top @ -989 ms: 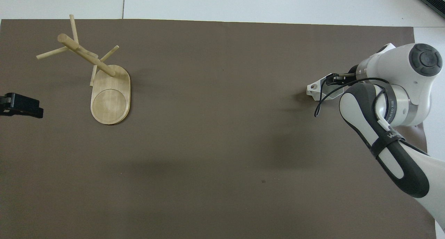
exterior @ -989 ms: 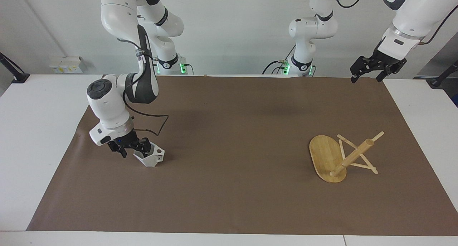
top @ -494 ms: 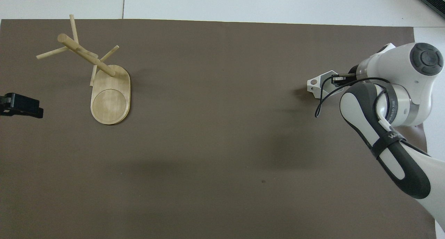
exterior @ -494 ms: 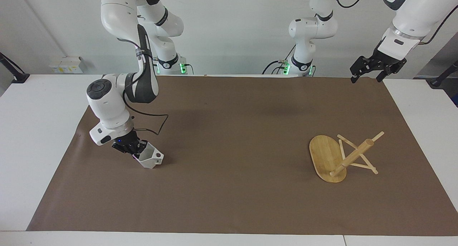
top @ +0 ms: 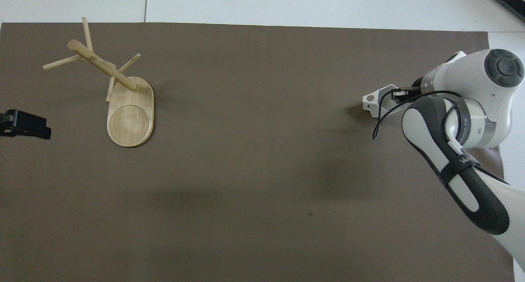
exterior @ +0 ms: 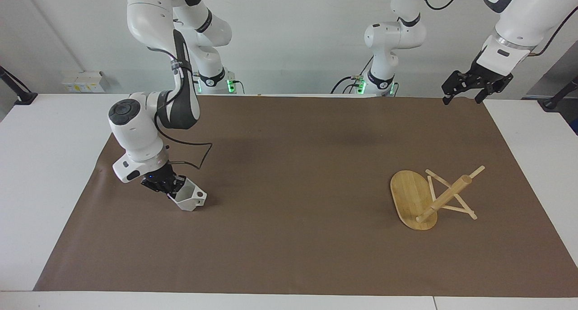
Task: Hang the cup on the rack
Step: 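Close the right gripper on the white mug rim and lift it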
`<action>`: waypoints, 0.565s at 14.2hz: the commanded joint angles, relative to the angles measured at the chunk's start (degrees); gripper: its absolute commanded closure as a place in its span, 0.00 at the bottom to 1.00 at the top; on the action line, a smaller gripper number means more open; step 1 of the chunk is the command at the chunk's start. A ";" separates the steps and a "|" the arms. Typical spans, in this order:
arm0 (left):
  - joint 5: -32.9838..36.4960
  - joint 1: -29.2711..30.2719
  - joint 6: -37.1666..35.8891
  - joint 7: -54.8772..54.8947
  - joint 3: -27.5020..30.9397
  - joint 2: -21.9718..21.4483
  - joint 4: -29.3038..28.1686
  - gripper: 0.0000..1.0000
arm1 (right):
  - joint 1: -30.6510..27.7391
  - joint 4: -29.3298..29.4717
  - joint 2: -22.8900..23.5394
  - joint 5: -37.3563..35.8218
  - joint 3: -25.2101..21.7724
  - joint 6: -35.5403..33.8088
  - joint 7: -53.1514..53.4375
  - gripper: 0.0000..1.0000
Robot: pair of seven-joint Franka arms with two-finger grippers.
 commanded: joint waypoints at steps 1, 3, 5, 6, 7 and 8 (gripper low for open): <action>0.55 0.48 -0.25 -0.38 -0.22 -1.32 -1.23 0.00 | -0.28 2.65 -1.13 0.56 1.36 -4.64 -0.04 1.00; 0.55 0.48 -0.34 -0.38 -0.22 -1.32 -1.23 0.00 | -0.28 4.32 -1.39 0.56 1.54 -6.40 -0.04 1.00; 0.55 0.48 -0.25 -0.38 -0.22 -1.32 -1.23 0.00 | -0.37 5.29 -1.83 0.56 2.51 -7.20 -0.04 1.00; 0.55 0.48 -0.34 -0.38 -0.22 -1.32 -1.23 0.00 | -0.28 5.30 -2.27 0.82 2.77 -7.37 -0.04 1.00; 0.55 0.48 -0.34 -0.38 -0.22 -1.32 -1.23 0.00 | -0.37 5.30 -3.05 2.57 3.04 -7.38 0.05 1.00; 0.55 0.48 -0.25 -0.38 -0.22 -1.32 -1.23 0.00 | -0.37 5.30 -3.58 5.54 3.04 -7.46 -0.04 1.00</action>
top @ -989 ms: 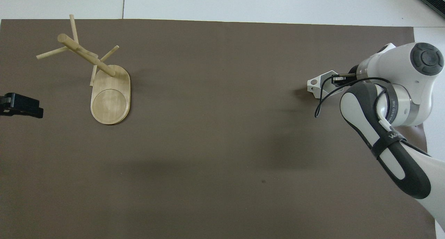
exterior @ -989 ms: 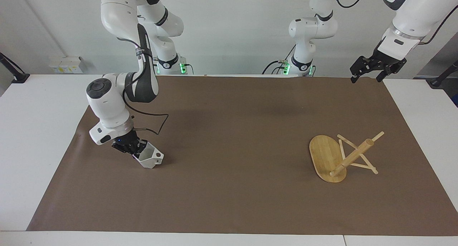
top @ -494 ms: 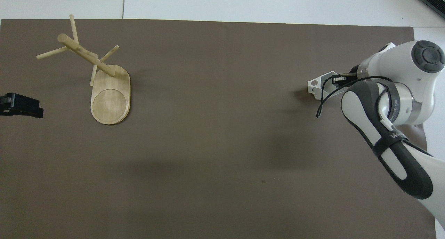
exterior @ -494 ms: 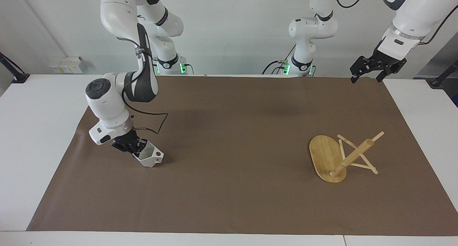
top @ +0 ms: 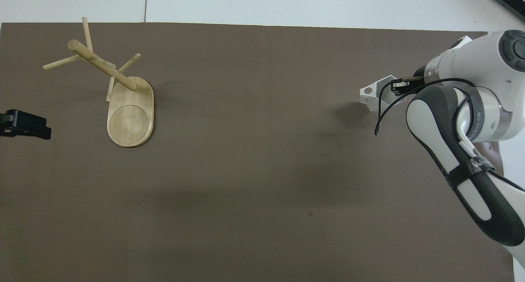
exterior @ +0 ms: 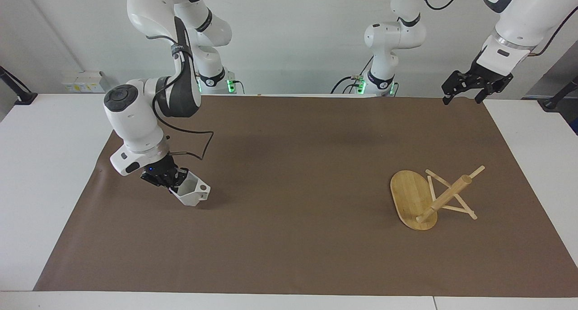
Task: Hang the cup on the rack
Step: 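Close the right gripper on the white mug rim and lift it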
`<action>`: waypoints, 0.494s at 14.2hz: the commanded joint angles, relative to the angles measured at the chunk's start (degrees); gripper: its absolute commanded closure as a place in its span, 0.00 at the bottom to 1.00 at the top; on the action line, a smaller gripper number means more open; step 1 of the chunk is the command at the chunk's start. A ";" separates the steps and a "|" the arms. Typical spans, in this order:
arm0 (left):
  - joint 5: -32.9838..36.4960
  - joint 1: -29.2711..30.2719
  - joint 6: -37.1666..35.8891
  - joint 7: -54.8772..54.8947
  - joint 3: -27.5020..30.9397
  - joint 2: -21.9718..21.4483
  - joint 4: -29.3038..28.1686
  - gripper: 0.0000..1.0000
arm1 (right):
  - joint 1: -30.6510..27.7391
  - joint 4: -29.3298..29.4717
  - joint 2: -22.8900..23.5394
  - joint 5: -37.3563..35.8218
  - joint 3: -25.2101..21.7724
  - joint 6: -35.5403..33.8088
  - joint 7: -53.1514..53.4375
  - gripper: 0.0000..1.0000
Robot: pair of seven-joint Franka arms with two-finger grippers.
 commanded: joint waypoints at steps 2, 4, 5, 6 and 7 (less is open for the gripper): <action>0.55 0.48 -0.34 -0.38 -0.22 -1.32 -1.23 0.00 | -0.41 0.40 -2.17 7.55 0.53 -1.60 -0.04 1.00; 0.55 0.48 -0.34 -0.38 -0.22 -1.32 -1.23 0.00 | -0.33 0.75 -2.09 7.91 1.22 -1.34 -0.04 1.00; 0.55 0.48 -0.25 -0.38 -0.22 -1.32 -1.23 0.00 | -0.41 0.93 -2.00 7.91 2.36 -1.42 -0.04 1.00; 0.55 0.48 -0.34 -0.38 -0.22 -1.32 -1.23 0.00 | -0.41 1.01 -2.09 7.91 3.68 -1.34 -0.04 1.00; 0.55 0.48 -0.25 -0.38 -0.22 -1.32 -1.23 0.00 | -0.41 1.28 -2.09 8.87 5.34 -1.42 -0.04 1.00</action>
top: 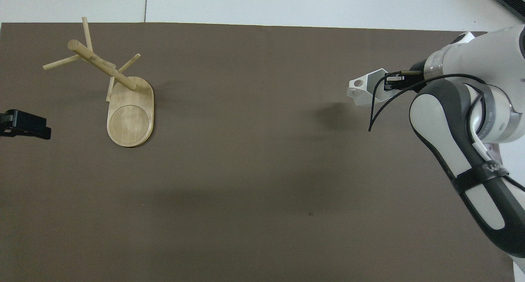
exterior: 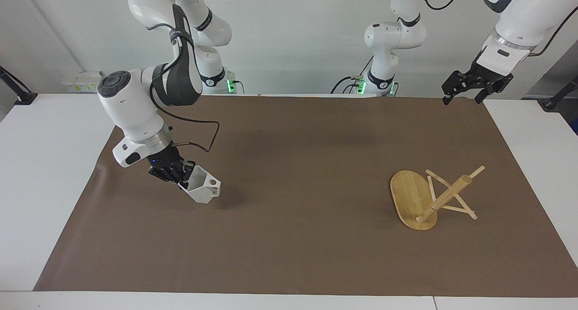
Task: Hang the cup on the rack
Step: 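Carry the mug toward the mug tree while the left gripper approaches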
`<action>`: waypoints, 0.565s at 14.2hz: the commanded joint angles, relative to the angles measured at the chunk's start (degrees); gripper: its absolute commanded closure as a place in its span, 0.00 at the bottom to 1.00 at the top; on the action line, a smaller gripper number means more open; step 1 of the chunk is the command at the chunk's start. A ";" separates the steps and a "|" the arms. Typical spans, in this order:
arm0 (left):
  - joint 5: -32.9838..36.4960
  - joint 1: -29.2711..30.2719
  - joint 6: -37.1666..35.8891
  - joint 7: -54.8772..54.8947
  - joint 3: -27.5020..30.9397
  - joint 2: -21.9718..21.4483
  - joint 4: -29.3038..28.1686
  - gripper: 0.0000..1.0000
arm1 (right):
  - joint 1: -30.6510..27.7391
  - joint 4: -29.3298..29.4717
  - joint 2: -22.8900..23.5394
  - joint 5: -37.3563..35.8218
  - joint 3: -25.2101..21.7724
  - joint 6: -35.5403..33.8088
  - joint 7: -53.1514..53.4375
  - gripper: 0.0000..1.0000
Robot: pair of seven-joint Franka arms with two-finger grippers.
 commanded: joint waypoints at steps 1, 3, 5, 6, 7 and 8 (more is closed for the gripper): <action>0.55 0.48 -0.25 -0.38 -0.22 -1.32 -1.23 0.00 | -0.36 0.81 -0.33 5.59 4.24 -0.51 -0.04 1.00; 0.55 0.13 -0.34 -0.20 -0.31 -1.32 -1.23 0.00 | -0.18 0.98 -0.25 16.92 5.22 0.37 0.04 1.00; 0.47 -0.23 -0.25 -0.55 -0.40 -1.41 -1.32 0.00 | 0.78 1.51 -0.25 22.74 5.92 0.37 0.04 1.00; 0.46 -0.31 -0.25 -0.99 -0.40 -1.41 -1.41 0.00 | 1.65 2.03 -0.25 23.98 5.92 0.29 0.13 1.00; -0.06 -0.40 -0.08 -2.47 -0.48 -1.41 -1.41 0.00 | 2.27 2.04 -0.25 25.48 6.01 0.29 0.22 1.00; -0.76 -0.49 0.27 -5.18 -0.57 -1.41 -1.49 0.00 | 3.06 2.04 -0.33 28.45 6.36 0.20 0.22 1.00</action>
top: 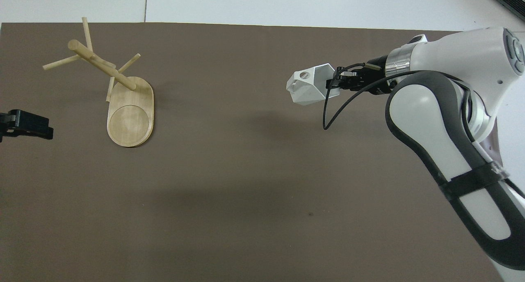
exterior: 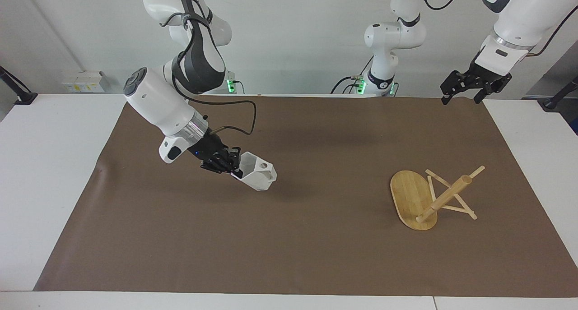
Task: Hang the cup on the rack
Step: 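Carry the mug toward the mug tree while the left gripper approaches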
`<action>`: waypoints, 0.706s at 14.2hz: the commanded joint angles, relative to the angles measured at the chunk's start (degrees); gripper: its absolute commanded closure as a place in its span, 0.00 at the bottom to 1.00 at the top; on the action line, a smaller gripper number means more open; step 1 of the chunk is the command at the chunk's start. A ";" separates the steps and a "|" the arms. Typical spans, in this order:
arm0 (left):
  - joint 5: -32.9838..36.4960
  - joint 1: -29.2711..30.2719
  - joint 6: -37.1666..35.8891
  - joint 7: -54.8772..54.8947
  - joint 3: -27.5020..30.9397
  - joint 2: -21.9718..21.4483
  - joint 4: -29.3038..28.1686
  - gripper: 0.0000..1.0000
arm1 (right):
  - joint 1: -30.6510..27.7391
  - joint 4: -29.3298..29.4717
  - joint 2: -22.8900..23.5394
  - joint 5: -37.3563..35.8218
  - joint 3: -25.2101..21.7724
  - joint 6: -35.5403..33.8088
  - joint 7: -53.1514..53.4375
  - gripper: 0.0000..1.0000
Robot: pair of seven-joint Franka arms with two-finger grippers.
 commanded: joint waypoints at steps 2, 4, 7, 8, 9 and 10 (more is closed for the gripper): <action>-4.43 -0.51 1.58 -9.41 -0.11 -1.41 -1.92 0.00 | 1.78 0.38 -0.40 9.61 1.56 -0.03 -0.02 1.00; -5.41 -3.22 4.22 -17.83 -0.72 -1.85 -3.67 0.00 | 3.10 0.46 -0.40 10.60 1.73 0.06 -0.28 1.00; -9.71 -6.48 8.69 -33.73 -0.81 -1.50 -3.77 0.00 | 3.89 0.55 -0.40 12.00 3.92 0.06 -0.55 1.00; -11.03 -7.53 10.80 -39.61 -0.81 -1.15 -3.85 0.00 | 3.98 0.64 -0.40 13.14 4.54 0.23 -0.55 1.00; -12.52 -8.24 13.17 -44.81 -0.90 -0.89 -4.29 0.00 | 4.33 0.64 -0.31 14.11 5.24 1.36 -0.46 1.00; -13.76 -9.38 15.11 -49.21 -0.81 -0.80 -5.25 0.00 | 4.77 0.64 -0.31 15.25 6.29 3.12 -0.38 1.00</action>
